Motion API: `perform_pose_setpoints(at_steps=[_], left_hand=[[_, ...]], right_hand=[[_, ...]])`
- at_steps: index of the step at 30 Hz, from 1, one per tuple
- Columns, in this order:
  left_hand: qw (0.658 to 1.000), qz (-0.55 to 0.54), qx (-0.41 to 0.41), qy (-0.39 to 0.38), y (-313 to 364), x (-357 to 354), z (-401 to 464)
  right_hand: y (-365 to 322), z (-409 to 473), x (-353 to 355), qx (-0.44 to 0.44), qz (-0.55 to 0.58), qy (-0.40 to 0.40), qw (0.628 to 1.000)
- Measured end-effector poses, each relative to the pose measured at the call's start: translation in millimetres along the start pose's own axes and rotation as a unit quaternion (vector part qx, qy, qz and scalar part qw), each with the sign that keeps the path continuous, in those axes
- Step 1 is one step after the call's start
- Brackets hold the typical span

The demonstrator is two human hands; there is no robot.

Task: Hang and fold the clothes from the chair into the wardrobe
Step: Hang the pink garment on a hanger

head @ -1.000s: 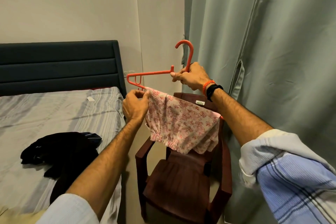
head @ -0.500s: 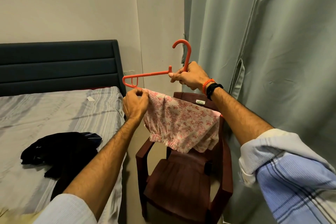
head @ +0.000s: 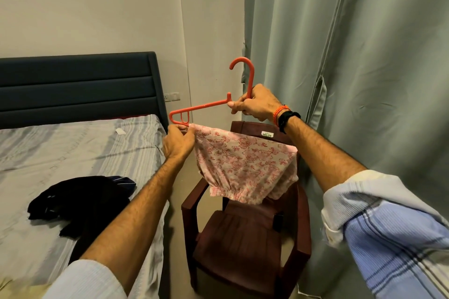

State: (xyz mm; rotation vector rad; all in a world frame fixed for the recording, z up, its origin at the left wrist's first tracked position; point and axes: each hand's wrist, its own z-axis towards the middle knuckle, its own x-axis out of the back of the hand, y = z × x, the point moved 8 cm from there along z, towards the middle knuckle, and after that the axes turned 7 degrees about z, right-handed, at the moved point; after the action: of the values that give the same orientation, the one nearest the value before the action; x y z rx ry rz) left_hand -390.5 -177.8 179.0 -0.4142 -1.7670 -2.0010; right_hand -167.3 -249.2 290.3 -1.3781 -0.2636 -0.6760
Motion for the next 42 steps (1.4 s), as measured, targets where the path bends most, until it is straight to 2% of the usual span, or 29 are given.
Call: perform_pose_setpoints(at_steps=[3, 6, 10, 13, 15, 16, 19, 25, 29, 36, 42], left_hand=[[1.0, 0.004, -0.009, -0.017, 3, -2, 1], [0.999, 0.022, -0.028, 0.023, 8, 7, -2], [0.987, -0.007, -0.134, 0.084, 42, 21, -12], [0.966, -0.004, -0.24, 0.097, 76, 21, -20], [0.945, 0.057, -0.318, 0.06, 100, 9, -27], [0.936, 0.085, -0.341, 0.016, 109, -2, -28], [0.925, 0.12, -0.341, -0.113, 118, -33, -29], [0.926, 0.087, -0.317, -0.185, 126, -77, -47], [0.913, 0.084, -0.331, -0.222, 147, -115, -77], [0.839, 0.013, -0.405, -0.364, 210, -180, -188], [0.773, -0.043, -0.466, -0.428, 278, -201, -314]], right_hand=[[4, 1, 3, -0.006, 0.009, 0.006, 1.0], [7, 2, 7, -0.009, 0.019, 0.013, 1.0], [7, -3, 6, -0.011, 0.028, 0.003, 1.0], [10, -7, 3, -0.018, 0.025, -0.01, 0.999], [12, -12, 3, -0.019, 0.008, -0.01, 1.0], [13, -15, 4, -0.021, 0.0, -0.007, 1.0], [20, -25, 9, -0.038, -0.012, -0.004, 0.999], [51, -64, 47, -0.077, -0.054, 0.034, 0.995], [78, -112, 92, -0.104, -0.089, 0.118, 0.983], [95, -241, 175, -0.164, -0.095, 0.254, 0.948], [79, -369, 248, -0.209, -0.12, 0.356, 0.903]])
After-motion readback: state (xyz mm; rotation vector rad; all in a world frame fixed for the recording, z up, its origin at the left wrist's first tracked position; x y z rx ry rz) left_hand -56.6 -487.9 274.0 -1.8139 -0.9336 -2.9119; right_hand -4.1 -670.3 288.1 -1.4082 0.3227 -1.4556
